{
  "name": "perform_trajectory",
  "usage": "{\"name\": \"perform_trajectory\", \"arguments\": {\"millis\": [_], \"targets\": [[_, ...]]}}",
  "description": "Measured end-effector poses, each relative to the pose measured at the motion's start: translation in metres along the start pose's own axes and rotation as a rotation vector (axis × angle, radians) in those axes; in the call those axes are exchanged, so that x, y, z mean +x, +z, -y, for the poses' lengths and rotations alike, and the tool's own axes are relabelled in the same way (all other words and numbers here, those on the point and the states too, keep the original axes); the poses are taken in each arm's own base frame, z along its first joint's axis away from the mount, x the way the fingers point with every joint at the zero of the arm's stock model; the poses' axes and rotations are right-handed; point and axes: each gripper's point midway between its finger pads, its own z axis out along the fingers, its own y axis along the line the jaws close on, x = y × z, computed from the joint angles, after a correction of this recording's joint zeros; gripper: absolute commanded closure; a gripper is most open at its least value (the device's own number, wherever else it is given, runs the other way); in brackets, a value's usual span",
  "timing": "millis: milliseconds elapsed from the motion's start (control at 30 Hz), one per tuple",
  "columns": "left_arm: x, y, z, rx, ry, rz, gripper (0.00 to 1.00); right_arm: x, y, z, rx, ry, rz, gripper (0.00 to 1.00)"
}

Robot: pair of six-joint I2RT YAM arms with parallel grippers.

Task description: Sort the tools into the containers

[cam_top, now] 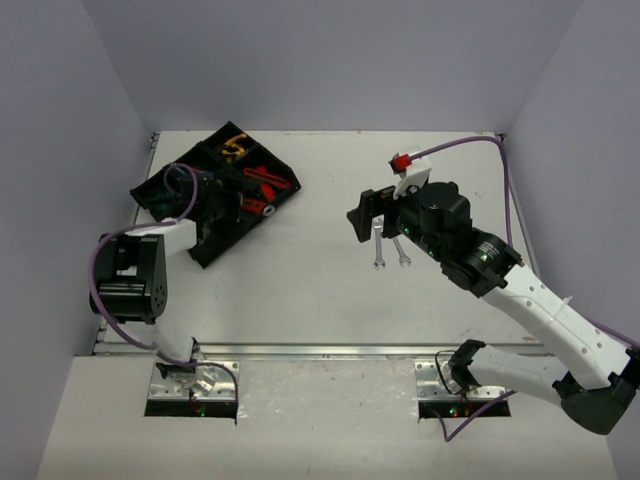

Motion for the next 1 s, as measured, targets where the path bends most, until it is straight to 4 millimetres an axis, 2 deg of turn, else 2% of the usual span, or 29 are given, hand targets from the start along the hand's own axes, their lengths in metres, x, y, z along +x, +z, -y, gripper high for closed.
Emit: {"name": "perform_trajectory", "arguments": {"millis": [233,533,833,1000], "targets": [[0.001,-0.009,-0.002,-0.047,0.035,0.01,0.0,0.0,0.0,0.001,0.002,0.001,-0.001,0.01],[0.004,-0.022,-0.024,-0.147,0.055,0.009,0.0,0.0,0.001,0.002,0.004,0.002,0.0,0.01],[-0.009,-0.044,-0.008,-0.092,0.093,0.061,0.0,0.0,0.001,0.004,0.005,0.006,-0.004,0.01],[-0.002,-0.065,0.019,-0.022,0.185,0.076,0.0,0.007,0.008,0.01,0.017,0.012,-0.032,0.01]]}}
